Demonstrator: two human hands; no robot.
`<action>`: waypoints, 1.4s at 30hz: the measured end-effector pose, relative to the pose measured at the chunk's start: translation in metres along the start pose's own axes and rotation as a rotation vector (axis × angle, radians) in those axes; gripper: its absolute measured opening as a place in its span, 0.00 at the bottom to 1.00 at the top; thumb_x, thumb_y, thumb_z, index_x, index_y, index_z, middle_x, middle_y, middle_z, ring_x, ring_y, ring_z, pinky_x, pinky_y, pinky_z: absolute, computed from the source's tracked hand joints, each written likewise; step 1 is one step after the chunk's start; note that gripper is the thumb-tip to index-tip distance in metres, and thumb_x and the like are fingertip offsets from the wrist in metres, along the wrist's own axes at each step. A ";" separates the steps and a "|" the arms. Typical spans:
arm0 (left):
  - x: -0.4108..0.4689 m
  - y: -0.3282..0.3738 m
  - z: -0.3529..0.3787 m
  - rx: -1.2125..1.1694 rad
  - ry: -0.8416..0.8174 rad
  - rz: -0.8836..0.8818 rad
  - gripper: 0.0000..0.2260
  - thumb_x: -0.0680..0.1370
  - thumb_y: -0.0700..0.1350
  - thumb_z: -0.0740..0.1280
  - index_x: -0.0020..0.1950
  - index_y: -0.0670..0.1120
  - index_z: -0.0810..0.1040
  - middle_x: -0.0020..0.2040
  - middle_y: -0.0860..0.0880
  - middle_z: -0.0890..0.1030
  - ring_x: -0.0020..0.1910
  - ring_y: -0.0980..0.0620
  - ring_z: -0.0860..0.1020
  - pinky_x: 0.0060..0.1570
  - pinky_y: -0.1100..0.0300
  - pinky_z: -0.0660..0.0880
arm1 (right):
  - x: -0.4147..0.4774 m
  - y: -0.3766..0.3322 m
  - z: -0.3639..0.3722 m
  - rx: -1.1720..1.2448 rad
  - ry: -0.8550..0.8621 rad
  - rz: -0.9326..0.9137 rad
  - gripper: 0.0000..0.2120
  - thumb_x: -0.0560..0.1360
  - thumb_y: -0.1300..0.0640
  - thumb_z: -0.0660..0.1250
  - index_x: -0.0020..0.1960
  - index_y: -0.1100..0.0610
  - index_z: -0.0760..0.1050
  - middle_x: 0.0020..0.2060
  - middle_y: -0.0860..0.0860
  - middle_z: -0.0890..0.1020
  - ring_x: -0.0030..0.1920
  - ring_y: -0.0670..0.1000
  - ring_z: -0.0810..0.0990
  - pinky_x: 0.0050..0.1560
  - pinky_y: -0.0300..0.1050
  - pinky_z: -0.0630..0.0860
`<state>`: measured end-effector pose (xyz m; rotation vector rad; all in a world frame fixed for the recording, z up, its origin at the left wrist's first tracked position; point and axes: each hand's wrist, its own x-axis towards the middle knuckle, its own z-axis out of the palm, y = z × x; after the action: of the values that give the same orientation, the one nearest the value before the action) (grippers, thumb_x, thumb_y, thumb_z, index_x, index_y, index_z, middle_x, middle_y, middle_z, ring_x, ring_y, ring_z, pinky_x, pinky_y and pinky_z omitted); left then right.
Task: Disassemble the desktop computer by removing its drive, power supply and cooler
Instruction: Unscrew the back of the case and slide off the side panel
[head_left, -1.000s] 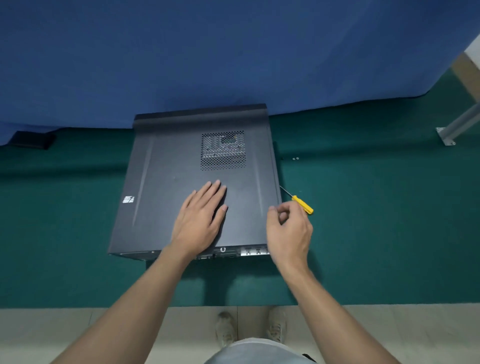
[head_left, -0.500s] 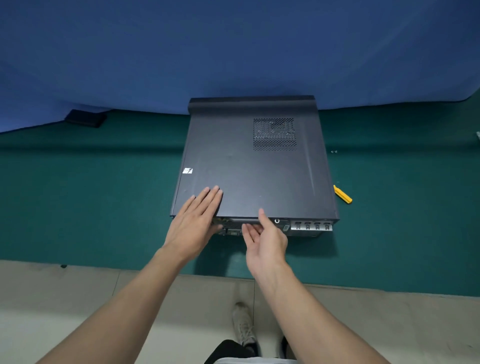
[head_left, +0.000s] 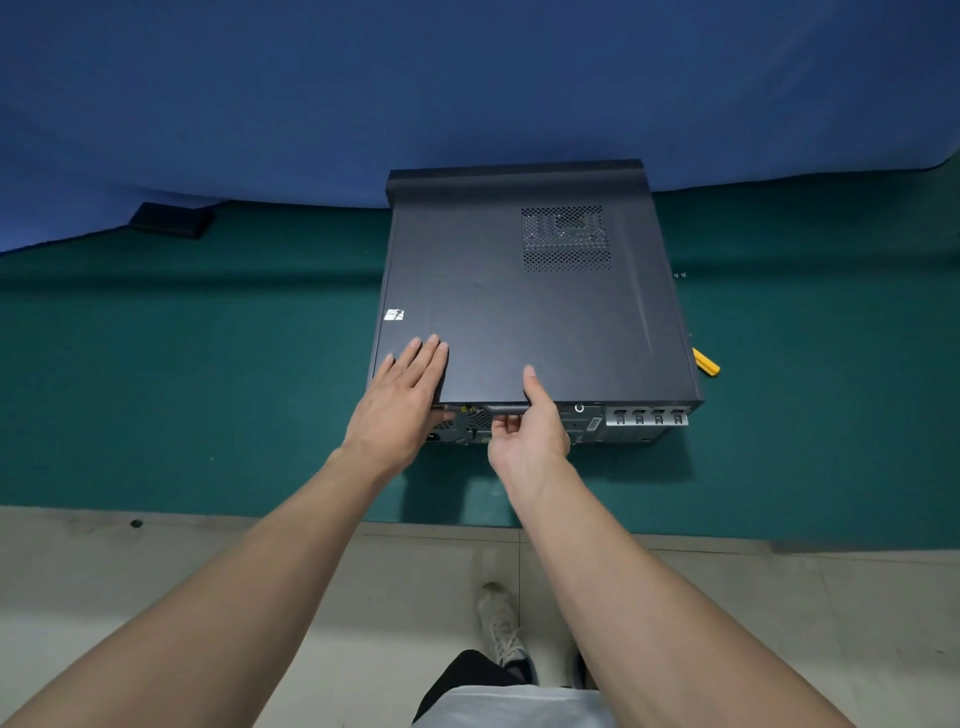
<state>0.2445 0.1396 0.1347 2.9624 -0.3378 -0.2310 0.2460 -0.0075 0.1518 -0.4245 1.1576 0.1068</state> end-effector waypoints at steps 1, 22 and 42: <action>0.000 0.000 0.000 0.000 0.003 0.000 0.34 0.81 0.47 0.64 0.80 0.44 0.47 0.81 0.49 0.48 0.79 0.49 0.45 0.76 0.54 0.42 | 0.001 0.000 0.000 0.007 -0.010 0.005 0.19 0.65 0.59 0.79 0.51 0.59 0.75 0.44 0.53 0.81 0.37 0.50 0.76 0.35 0.41 0.75; -0.002 0.001 -0.002 0.048 0.046 0.006 0.33 0.83 0.48 0.61 0.80 0.45 0.42 0.80 0.49 0.44 0.79 0.50 0.43 0.76 0.56 0.40 | 0.002 0.001 -0.003 0.146 -0.133 0.050 0.19 0.63 0.65 0.79 0.52 0.61 0.78 0.41 0.56 0.83 0.35 0.53 0.82 0.34 0.43 0.80; -0.016 0.013 -0.004 0.041 0.174 -0.011 0.32 0.81 0.54 0.62 0.80 0.45 0.52 0.80 0.48 0.52 0.79 0.50 0.49 0.75 0.57 0.43 | -0.029 -0.012 -0.012 -0.159 -0.031 -0.045 0.08 0.72 0.67 0.72 0.47 0.63 0.73 0.44 0.58 0.78 0.42 0.54 0.79 0.51 0.48 0.79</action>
<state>0.2268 0.1314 0.1433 2.9972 -0.3075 0.0328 0.2275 -0.0193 0.1771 -0.5870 1.1119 0.1661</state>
